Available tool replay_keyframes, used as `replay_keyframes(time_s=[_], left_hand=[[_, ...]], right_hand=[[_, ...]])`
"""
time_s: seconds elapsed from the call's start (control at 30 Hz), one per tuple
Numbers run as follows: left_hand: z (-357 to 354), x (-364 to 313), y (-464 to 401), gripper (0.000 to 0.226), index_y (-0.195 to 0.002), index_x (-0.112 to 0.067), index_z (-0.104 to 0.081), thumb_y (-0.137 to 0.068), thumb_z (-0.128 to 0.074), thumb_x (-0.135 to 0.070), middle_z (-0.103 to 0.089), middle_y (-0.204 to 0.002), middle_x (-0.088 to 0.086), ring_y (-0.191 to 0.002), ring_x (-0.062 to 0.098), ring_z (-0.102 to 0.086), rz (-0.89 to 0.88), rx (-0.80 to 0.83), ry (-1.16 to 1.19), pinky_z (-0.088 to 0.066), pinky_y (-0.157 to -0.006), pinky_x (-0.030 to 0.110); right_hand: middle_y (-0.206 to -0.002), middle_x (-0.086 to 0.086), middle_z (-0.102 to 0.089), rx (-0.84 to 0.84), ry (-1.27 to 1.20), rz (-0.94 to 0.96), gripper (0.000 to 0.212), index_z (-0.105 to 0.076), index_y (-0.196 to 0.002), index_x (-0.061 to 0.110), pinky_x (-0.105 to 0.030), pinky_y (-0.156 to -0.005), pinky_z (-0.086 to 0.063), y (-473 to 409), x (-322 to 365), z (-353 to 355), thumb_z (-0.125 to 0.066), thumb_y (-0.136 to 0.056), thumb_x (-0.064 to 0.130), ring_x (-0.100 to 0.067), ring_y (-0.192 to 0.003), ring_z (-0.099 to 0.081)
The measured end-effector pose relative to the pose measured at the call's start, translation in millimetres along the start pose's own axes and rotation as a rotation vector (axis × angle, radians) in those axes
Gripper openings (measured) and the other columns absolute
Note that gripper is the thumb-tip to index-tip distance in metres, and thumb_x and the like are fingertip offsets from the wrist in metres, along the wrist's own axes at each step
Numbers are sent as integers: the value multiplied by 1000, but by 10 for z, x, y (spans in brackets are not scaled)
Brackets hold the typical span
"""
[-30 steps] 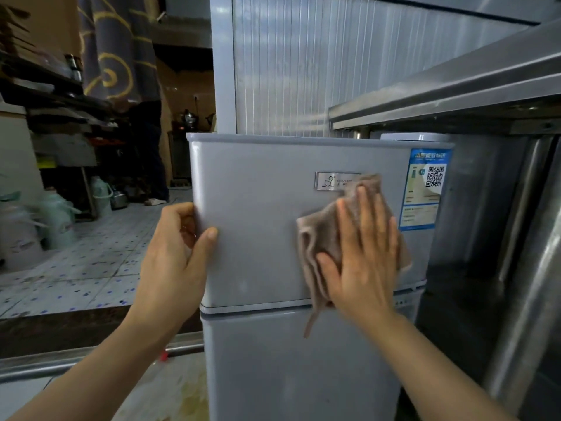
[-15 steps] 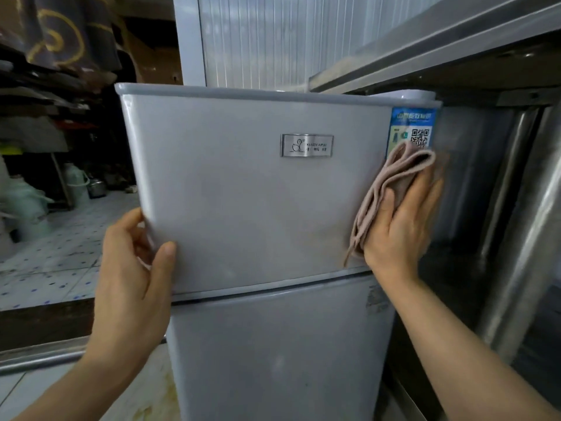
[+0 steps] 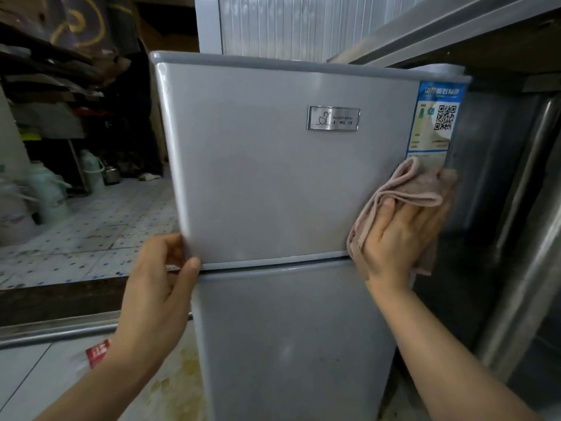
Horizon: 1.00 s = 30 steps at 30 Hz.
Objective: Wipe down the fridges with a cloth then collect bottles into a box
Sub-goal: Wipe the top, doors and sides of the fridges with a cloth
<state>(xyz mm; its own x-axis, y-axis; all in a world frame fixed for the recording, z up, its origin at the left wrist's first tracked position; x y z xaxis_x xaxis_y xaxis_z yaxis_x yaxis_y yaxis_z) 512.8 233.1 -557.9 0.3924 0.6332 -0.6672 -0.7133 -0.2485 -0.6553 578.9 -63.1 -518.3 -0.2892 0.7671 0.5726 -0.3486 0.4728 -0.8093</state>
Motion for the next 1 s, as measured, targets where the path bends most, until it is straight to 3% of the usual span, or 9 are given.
replay_keyframes(time_s=[0.1,0.23,0.37,0.43,0.53,0.67,0.8,0.9,1.0], left_hand=[[2,8,-45,20,-88,-39,-46,-90,-52,-21,-55,-93,-15,-84,-6,-55,2,2,5,-40,-63,16],[6,31,-46,11,-95,-31,-48,-89,-52,-23,-56,-95,-10,-83,2,-57,3,17,18,-50,-67,28],[32,14,-38,11,-99,-30,-49,-88,-51,-28,-55,-94,-13,-82,7,-59,-4,36,11,-54,-68,38],[47,14,-36,10,-98,-32,-49,-89,-52,-29,-55,-94,-15,-80,10,-61,-7,43,34,-54,-64,37],[40,29,-49,9,-95,-33,-50,-89,-53,-27,-57,-94,-12,-82,14,-62,-3,57,89,-52,-63,34],[40,23,-58,7,-96,-25,-52,-90,-55,-24,-56,-94,-3,-86,18,-60,4,56,148,-52,-75,43],[69,17,-79,11,-97,-22,-54,-89,-58,-18,-56,-95,-1,-85,21,-60,30,108,190,-51,-78,47],[96,107,-59,20,-106,-27,-58,-91,-53,-14,-61,-104,-6,-98,12,-59,95,235,254,-49,-89,39],[207,269,78,41,-114,-43,-51,-93,-50,-8,-57,-116,-13,-107,0,-54,169,275,304,-44,-90,17]], right_hand=[[-154,-27,-14,7,47,118,65,-21,-147,1,-53,-116,-12,372,527,-97,-25,-94,37,-43,-144,-9],[-157,-14,-4,109,88,422,69,-7,-152,16,-54,-116,-8,833,1153,-316,-28,-93,47,-39,-145,-3],[-158,-2,-5,157,127,678,67,-12,-151,26,-49,-116,-6,737,974,-275,-28,-93,55,-28,-147,-2],[-157,-5,-10,137,161,654,67,-15,-150,23,-49,-116,-5,470,612,-169,-27,-93,55,-29,-146,-6],[-156,-20,-14,116,145,455,67,-14,-150,13,-52,-117,-8,144,174,-28,-25,-95,50,-37,-145,-10],[-154,-27,-13,66,131,298,68,-18,-148,-1,-58,-115,-12,310,342,-78,-23,-95,41,-41,-144,-8],[-157,-18,-7,127,171,517,72,-8,-152,13,-57,-115,-8,858,1038,-289,-29,-91,47,-39,-145,-4],[-157,-10,-1,177,214,654,73,-6,-152,20,-56,-115,-4,1015,1371,-374,-34,-91,48,-38,-145,-3],[-157,-9,-5,185,195,768,68,-16,-150,24,-56,-114,-4,885,1669,-361,-36,-91,50,-36,-145,-5]])
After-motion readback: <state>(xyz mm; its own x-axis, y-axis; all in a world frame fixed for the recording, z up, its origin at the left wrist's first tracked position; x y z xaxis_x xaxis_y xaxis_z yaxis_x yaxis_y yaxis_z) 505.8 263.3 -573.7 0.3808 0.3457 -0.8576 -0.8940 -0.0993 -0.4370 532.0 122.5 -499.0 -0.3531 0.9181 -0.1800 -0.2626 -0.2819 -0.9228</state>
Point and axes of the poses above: each hand's wrist, its own y-axis away from the middle knuckle, its own z-axis out of the back of the hand, x = y × z, the point moved 6 cm from there along -y, towards the middle knuckle
